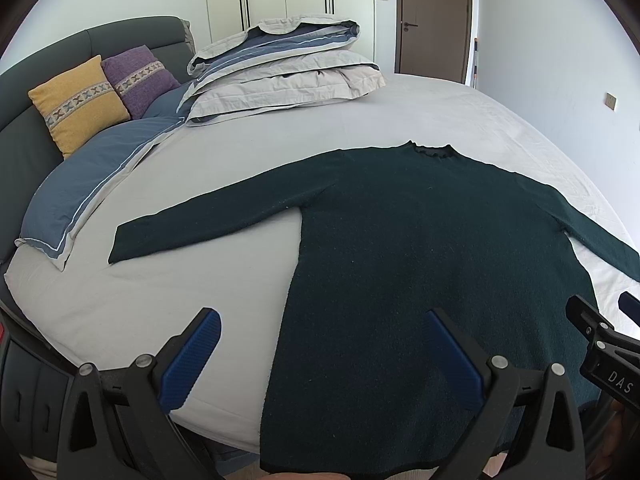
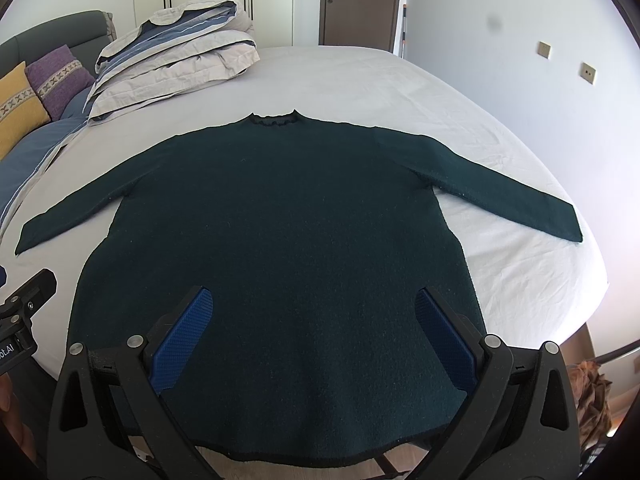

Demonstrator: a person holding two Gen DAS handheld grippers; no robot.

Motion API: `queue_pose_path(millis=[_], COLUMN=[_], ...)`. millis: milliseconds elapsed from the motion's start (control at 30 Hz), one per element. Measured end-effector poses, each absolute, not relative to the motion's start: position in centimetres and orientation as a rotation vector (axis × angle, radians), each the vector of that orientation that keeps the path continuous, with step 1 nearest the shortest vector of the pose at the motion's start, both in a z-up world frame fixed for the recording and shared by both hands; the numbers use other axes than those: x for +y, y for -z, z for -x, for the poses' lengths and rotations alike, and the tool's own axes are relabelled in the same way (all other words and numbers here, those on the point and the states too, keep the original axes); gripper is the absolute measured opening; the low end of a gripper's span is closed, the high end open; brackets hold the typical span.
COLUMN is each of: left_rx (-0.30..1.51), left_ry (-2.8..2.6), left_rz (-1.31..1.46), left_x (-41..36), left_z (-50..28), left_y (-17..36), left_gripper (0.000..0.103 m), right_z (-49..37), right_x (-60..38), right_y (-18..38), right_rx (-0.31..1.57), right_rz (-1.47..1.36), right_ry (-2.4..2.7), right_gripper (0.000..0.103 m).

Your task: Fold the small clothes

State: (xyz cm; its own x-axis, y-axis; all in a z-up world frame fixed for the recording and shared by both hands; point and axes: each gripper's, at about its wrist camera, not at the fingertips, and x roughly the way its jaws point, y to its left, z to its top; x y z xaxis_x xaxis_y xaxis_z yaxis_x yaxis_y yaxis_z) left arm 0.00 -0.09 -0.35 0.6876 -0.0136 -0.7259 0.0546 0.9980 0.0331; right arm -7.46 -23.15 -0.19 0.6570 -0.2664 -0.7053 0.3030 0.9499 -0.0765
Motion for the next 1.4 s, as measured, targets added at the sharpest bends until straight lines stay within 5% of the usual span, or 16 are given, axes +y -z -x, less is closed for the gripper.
queue_pose_path(millis=[1400], left_rx=[0.903], left_ry=[0.115], left_rz=[0.061], left_x=[0.8], left_z=[-0.7], left_y=[2.1], left_gripper=[0.103], right_z=[7.3], right_x=[-25.4], right_y=[0.9], right_rx=[0.789], right_rz=[-0.086], right_ry=[0.316], right_gripper=[0.103])
